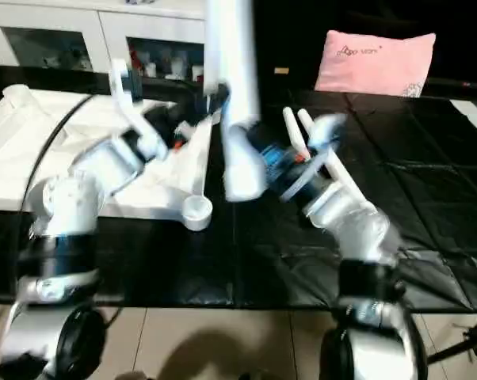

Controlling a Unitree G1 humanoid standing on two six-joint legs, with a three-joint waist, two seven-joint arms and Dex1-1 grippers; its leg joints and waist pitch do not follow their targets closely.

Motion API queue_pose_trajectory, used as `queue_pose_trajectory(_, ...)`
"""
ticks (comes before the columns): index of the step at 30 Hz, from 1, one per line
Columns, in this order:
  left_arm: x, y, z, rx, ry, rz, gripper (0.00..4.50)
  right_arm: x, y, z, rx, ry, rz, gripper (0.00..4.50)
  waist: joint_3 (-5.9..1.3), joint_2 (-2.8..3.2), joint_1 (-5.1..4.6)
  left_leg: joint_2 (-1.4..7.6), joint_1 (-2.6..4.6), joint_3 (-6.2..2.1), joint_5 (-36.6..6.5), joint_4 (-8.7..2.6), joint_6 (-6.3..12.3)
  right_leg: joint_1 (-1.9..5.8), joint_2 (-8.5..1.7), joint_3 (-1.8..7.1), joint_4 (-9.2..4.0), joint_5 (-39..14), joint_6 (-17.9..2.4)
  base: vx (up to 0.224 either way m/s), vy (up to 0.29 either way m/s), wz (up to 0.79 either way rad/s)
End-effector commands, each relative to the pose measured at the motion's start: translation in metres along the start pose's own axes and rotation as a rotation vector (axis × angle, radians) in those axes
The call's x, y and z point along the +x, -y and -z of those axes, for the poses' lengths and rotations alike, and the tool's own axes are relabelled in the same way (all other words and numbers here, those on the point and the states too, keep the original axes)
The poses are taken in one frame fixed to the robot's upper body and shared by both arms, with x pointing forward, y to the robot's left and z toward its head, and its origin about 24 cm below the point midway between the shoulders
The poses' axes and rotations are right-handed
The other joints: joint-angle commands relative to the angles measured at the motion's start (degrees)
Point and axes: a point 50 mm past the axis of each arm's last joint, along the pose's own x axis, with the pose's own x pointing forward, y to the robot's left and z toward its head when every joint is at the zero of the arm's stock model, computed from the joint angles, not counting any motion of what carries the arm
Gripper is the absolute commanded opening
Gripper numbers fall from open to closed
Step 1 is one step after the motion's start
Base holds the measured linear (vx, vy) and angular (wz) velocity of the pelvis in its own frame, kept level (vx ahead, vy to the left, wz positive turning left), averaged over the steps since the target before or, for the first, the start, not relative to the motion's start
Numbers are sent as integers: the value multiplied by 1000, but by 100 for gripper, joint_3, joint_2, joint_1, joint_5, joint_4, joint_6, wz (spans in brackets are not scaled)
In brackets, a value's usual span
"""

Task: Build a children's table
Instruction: Pick table leg

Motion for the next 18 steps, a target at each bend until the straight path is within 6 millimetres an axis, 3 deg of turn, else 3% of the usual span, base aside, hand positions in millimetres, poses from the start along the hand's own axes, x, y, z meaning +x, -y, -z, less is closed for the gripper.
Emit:
queue_pose_trajectory(1,3,5,-1,-41,-1,30,450,3,-8,-2,-13,-6,-52,184,-462,-28,33,-89,-74,120,-197,-338,239,499,-298,203,-449,-1120,-865,0,0,0)
queue_pose_trajectory(6,4,13,-4,-103,24,92,450,4,-11,2,-26,-39,-48,184,-459,-23,44,-92,-85,128,-113,-338,274,505,-301,212,-440,-814,-952,0,0,0)
queue_pose_trajectory(10,4,13,-1,-83,2,83,433,4,-11,4,-51,-56,-27,184,-448,-16,51,-89,-84,125,-153,-351,260,509,-307,214,-471,-974,-835,0,0,0)
queue_pose_trajectory(18,10,4,9,52,-76,-154,365,22,-1,11,-386,-147,218,184,-441,-8,28,-81,-77,114,-189,-361,77,489,-303,215,-481,-1171,-556,0,0,0)
